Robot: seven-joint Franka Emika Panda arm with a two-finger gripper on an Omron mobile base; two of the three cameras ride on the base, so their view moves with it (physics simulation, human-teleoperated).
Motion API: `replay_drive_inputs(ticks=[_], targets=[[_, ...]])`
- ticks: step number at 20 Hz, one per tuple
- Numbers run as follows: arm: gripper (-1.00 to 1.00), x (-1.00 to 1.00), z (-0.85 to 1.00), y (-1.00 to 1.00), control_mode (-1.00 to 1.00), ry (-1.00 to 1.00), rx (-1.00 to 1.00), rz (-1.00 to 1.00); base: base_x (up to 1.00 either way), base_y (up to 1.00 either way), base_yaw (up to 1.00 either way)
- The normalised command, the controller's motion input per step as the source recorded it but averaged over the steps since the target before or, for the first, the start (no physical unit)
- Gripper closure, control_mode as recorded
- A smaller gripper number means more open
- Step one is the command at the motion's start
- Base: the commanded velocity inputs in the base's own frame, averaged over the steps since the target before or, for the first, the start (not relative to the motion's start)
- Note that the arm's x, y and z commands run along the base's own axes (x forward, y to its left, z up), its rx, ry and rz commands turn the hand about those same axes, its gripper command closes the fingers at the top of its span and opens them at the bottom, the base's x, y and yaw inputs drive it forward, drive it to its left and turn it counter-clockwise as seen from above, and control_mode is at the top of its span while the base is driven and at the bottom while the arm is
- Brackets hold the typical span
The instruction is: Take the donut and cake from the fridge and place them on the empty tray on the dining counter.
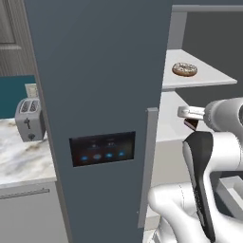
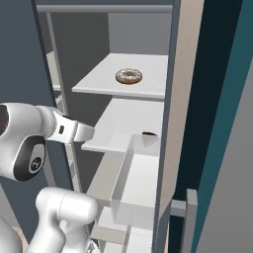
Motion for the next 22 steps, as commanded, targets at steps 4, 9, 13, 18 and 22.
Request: replay_drive_inputs(ticks=[4, 9, 13, 18, 22], targets=[[-1.0, 0.0, 0.0, 0.0, 1.0, 0.0, 0.0, 0.0, 0.4, -0.19, 0.01], [-1.0, 0.22, 0.0, -0.06, -1.0, 0.06, 0.0, 0.03, 0.15, -0.04, 0.02], [-1.0, 0.06, 0.26, -0.17, -1.0, 0.03, 0.01, 0.08, 0.0, 0.0, 0.0], [-1.0, 0.0, 0.44, -0.11, -1.0, 0.0, 0.0, 0.08, 0.0, 0.0, 0.0], [-1.0, 0.06, 0.49, 0.0, -1.0, 0.01, -0.05, 0.0, 0.0, 0.0, 0.0]])
